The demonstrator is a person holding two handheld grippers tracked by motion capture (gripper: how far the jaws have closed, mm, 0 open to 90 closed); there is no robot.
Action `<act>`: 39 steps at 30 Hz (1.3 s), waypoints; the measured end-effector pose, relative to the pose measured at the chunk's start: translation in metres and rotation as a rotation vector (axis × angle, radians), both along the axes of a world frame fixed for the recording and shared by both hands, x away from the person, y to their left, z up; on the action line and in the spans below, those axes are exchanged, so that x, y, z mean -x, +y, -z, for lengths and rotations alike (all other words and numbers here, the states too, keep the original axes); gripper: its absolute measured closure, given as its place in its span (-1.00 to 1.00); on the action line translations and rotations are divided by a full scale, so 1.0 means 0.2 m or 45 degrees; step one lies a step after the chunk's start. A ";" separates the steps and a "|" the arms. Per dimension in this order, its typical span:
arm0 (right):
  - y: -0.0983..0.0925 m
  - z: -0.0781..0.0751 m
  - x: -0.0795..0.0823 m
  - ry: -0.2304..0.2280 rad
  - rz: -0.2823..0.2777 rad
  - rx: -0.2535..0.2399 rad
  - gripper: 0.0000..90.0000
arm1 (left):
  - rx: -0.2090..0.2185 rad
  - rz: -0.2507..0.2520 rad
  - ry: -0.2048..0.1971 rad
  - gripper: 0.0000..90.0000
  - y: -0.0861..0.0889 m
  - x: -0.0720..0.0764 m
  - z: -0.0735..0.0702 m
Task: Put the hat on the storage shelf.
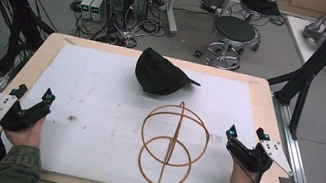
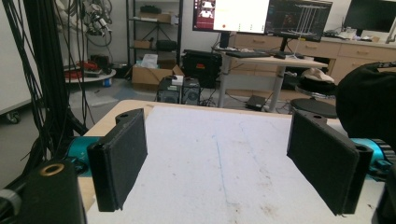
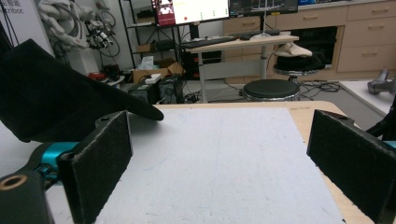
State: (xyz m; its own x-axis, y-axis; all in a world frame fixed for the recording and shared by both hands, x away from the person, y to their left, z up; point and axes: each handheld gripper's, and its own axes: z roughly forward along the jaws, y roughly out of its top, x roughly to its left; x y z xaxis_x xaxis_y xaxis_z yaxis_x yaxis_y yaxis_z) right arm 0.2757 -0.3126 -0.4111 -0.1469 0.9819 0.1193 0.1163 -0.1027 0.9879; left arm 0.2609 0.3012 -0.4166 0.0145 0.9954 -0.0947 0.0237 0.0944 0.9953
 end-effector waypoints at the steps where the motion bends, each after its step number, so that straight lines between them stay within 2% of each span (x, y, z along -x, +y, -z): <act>1: 0.00 0.00 0.00 0.000 0.000 0.001 -0.87 | 0.001 0.000 0.001 -0.55 0.00 0.00 0.00; 8: 0.00 0.00 0.00 0.006 0.001 0.000 -0.87 | -0.024 0.005 0.011 -0.55 0.00 0.00 0.00; 21: 0.00 0.00 -0.01 0.024 -0.003 -0.010 -0.87 | -0.017 0.010 0.015 -0.55 -0.01 -0.01 0.01; 25: 0.00 0.00 -0.01 0.026 -0.011 -0.014 -0.87 | -0.007 0.014 0.021 -0.55 -0.01 -0.01 0.01; 27: 0.01 0.01 -0.01 0.043 -0.051 -0.027 -0.87 | -0.002 0.025 0.025 -0.55 -0.02 -0.01 0.01; 31: 0.02 -0.01 -0.02 -0.028 -0.059 0.014 -0.87 | -0.007 0.039 0.020 -0.55 -0.03 -0.01 0.01; 32: 0.02 -0.02 -0.03 -0.037 -0.068 0.005 -0.87 | -0.012 0.041 0.026 -0.55 -0.03 -0.01 0.01; 35: 0.02 -0.05 -0.06 -0.016 -0.094 -0.014 -0.87 | -0.018 0.042 0.024 -0.55 -0.04 -0.02 0.01; 39: 0.02 -0.09 -0.10 -0.022 -0.123 -0.016 -0.88 | -0.019 0.038 0.026 -0.55 -0.03 -0.02 0.01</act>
State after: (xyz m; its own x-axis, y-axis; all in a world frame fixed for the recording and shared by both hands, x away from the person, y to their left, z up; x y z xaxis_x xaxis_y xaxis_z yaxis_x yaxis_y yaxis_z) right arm 0.2965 -0.3085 -0.3933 -0.2428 0.9615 0.1285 0.1095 -0.1045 0.9885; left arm 0.2645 0.2947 -0.4186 0.0424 0.9958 -0.0808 0.0465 0.0788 0.9958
